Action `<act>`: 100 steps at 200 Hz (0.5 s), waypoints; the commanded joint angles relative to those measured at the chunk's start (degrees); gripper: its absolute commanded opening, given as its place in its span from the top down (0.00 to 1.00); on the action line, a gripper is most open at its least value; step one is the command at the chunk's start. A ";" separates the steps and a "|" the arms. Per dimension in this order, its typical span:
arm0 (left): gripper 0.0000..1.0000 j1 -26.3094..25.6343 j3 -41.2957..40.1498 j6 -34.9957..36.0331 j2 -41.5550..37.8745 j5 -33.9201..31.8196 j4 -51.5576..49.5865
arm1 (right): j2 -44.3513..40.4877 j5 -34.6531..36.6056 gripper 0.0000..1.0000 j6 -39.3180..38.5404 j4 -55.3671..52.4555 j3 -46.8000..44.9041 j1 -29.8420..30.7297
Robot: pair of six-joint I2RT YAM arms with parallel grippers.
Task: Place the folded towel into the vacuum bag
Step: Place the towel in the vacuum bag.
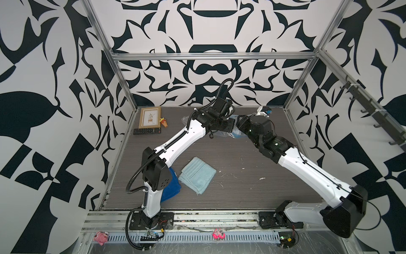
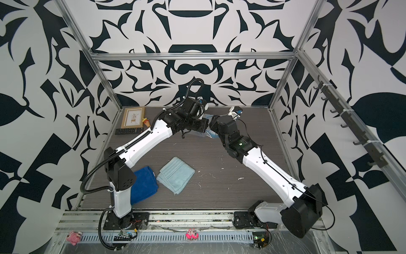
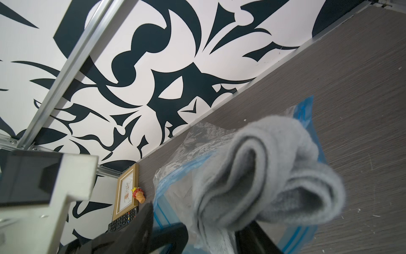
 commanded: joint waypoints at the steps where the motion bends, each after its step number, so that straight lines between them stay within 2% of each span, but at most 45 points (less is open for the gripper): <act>1: 1.00 0.41 -0.64 1.16 -2.32 -0.36 2.17 | -4.80 -1.03 0.27 -3.48 -2.28 1.86 -1.99; 17: 1.00 0.50 -0.93 1.42 -2.54 -0.07 2.55 | -7.59 -6.04 0.16 -4.42 -4.14 1.76 -4.86; 38: 1.00 0.50 -1.24 1.63 -2.69 0.08 2.82 | -10.31 -15.77 0.15 -4.81 -7.26 2.52 -10.18; 48: 1.00 0.48 -1.25 1.64 -2.79 0.00 2.85 | -11.09 -20.26 0.09 -4.81 -9.85 3.26 -13.20; 75: 1.00 0.49 -1.40 1.69 -2.90 -0.10 2.82 | -11.48 -33.07 0.08 -2.57 -13.82 3.02 -22.80; 100: 1.00 0.50 -1.30 1.67 -3.02 -0.16 2.96 | -9.72 -44.42 0.05 2.68 -9.62 -0.98 -28.29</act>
